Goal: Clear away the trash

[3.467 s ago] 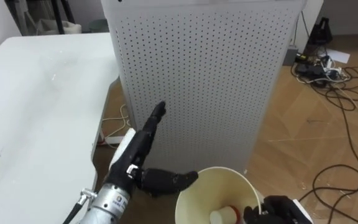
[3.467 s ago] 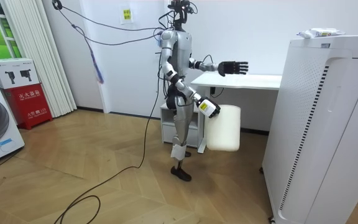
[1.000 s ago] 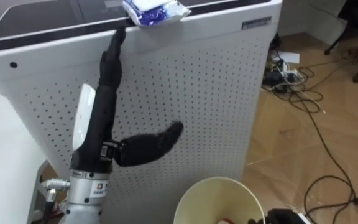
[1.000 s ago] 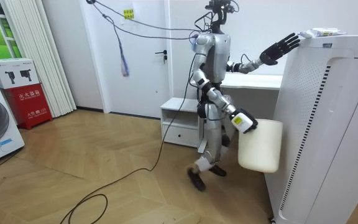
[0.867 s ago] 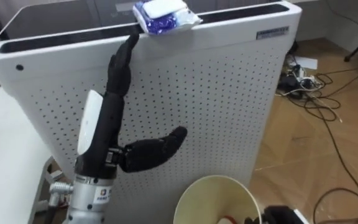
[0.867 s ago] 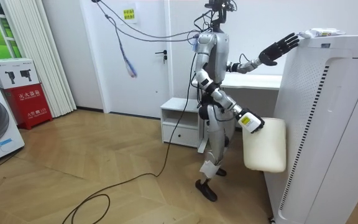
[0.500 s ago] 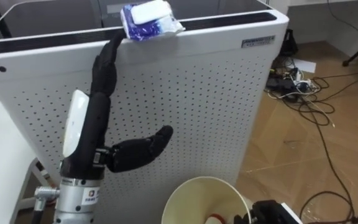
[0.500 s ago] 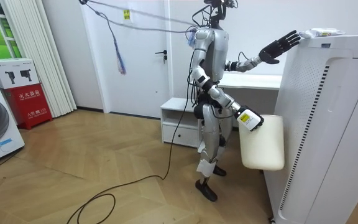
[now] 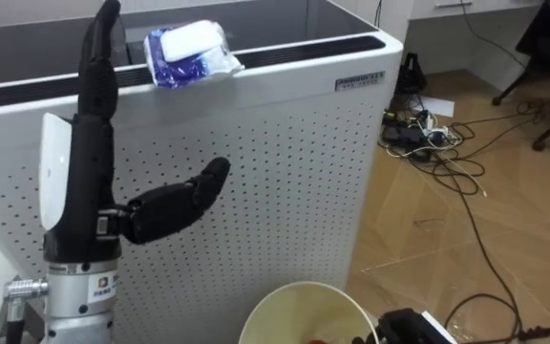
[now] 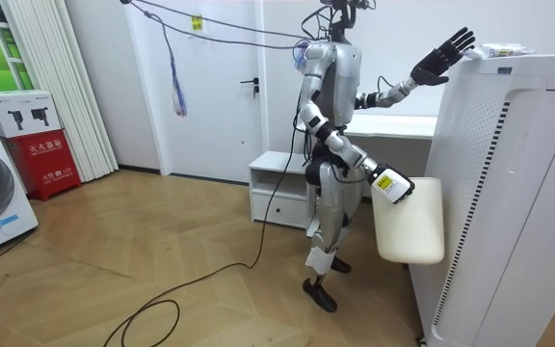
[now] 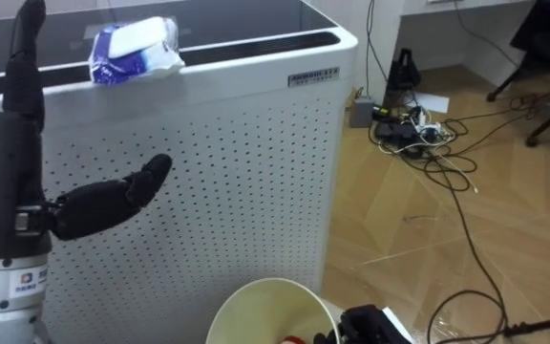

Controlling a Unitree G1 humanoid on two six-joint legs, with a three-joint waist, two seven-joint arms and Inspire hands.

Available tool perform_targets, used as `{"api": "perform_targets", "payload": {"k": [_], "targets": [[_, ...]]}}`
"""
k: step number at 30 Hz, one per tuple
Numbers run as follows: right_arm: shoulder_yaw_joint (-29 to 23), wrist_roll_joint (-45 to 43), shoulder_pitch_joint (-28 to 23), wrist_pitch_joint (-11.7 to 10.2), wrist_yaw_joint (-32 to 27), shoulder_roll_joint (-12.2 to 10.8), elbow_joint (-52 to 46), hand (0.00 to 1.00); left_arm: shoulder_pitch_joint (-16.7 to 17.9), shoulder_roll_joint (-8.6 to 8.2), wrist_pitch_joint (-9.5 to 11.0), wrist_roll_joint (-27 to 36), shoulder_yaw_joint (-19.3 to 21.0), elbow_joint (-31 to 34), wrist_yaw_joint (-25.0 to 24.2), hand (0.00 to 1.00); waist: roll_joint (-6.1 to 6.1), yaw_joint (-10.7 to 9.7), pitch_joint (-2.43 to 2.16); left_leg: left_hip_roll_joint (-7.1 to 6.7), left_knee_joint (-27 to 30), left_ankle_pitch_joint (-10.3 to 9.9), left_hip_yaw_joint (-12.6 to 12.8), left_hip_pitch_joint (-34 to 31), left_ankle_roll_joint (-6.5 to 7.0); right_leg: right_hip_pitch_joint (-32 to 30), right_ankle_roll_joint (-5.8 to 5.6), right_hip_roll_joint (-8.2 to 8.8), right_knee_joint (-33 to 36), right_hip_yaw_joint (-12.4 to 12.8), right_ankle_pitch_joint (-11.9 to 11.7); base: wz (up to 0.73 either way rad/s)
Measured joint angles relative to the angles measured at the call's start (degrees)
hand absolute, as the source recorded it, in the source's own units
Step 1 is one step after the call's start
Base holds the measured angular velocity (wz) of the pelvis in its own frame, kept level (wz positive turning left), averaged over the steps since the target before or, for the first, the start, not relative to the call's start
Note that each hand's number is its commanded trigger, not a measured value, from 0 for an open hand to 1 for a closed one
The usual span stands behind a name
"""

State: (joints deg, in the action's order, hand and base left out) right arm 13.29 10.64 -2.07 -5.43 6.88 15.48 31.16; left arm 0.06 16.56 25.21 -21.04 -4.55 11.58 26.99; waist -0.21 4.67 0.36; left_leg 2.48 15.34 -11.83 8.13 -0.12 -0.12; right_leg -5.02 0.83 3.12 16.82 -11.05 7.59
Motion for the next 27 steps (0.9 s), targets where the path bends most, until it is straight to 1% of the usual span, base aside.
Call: {"api": "perform_targets", "payload": {"k": [4, 7, 10, 13, 16, 18, 20, 22, 24, 27], "targets": [[0.01, 0.00, -0.10, 0.00, -0.03, 0.00, 0.00, 1.00, 0.02, 0.06, -0.22, -1.27, 0.02, 0.83, 0.28, 0.00, 0.08, 0.48, 0.00, 0.03, -0.61, -0.04, -0.35, 0.01, 0.03, 0.22, -0.09, -0.13, -0.46, -0.13, 0.05, 0.00], [0.00, 0.02, -0.18, 0.00, 0.03, 0.01, 0.00, 1.00, 0.24, 0.06, -0.46, -2.37, 0.13, 0.99, 0.28, 0.00, 0.37, 0.55, 0.10, 0.06, -1.42, -0.05, -0.43, 0.99, 0.02, 1.29, -0.18, -0.29, -1.29, -0.12, 0.09, 0.00], [-0.05, 0.05, -0.19, -0.01, 0.14, 0.01, 0.03, 1.00, 0.33, 0.06, -1.19, -3.49, 0.20, 1.18, 0.28, 0.00, 0.74, 0.61, 0.26, 0.02, -2.37, -0.05, -0.47, 1.81, 0.01, 1.92, -0.22, -0.38, -1.75, -0.09, 0.10, 0.00], [-0.05, 0.05, -0.20, -0.01, 0.27, 0.14, 0.04, 1.00, 0.34, 0.07, -1.10, -4.47, 0.82, 1.19, 0.32, 0.00, 0.97, 0.57, 0.27, -0.03, -2.77, -0.03, -0.47, 1.87, 0.00, 1.93, -0.32, -0.50, -2.13, -0.08, 0.05, 0.00], [-0.05, 0.03, -0.19, -0.01, 0.38, 0.22, 0.02, 1.00, 0.33, 0.08, -1.05, -4.54, 1.21, 1.78, 0.33, 0.00, 1.18, 0.58, 0.19, -0.02, -3.11, 0.00, -0.47, 1.98, -0.01, 1.95, -0.37, -0.58, -2.35, -0.08, 0.09, 0.00], [-0.07, 0.01, -0.19, -0.01, 0.48, 0.20, 0.02, 1.00, 0.30, 0.07, -1.05, -4.54, 1.50, 1.93, 0.32, 0.00, 1.35, 0.39, 0.24, -0.03, -3.14, 0.00, -0.54, 2.02, -0.01, 2.00, -0.37, -0.56, -2.45, -0.14, 0.09, 0.00], [-0.30, 0.01, -0.19, -0.01, 0.97, 0.19, 0.02, 1.00, 0.22, 0.15, -1.35, -5.70, 2.06, 2.00, 0.27, 0.00, 1.52, 0.23, 0.23, -0.05, -3.16, 0.00, -0.53, 2.01, -0.01, 2.00, -0.38, -0.56, -2.56, -0.08, 0.09, 0.00], [-0.60, -0.11, -0.19, 0.00, 1.19, 0.19, -0.21, 1.00, 0.17, 0.68, -1.81, -6.14, 2.31, 1.98, 0.19, 0.00, 1.66, 0.18, 0.24, -0.06, -3.21, 0.00, -0.46, 2.17, -0.01, 2.07, -0.39, -0.57, -2.55, -0.02, 0.08, 0.00], [-1.12, -0.17, -0.19, -0.01, 1.44, 0.31, -0.59, 1.00, 0.00, 0.96, -2.32, -6.76, 3.06, 1.90, -0.13, 0.00, 1.84, 0.11, 0.36, -0.07, -3.22, 0.00, -0.44, 2.24, -0.01, 2.11, -0.39, -0.57, -2.52, -0.02, 0.08, 0.00], [-1.15, -0.10, -0.19, 0.00, 1.46, 0.54, -0.85, 1.00, -1.44, 2.12, -4.01, -7.48, 4.12, 1.38, -0.12, 0.00, 2.34, -0.06, 0.42, -0.04, -3.23, 0.00, -0.48, 2.24, -0.01, 2.22, -0.40, -0.57, -2.63, -0.17, 0.07, 0.00]]}}
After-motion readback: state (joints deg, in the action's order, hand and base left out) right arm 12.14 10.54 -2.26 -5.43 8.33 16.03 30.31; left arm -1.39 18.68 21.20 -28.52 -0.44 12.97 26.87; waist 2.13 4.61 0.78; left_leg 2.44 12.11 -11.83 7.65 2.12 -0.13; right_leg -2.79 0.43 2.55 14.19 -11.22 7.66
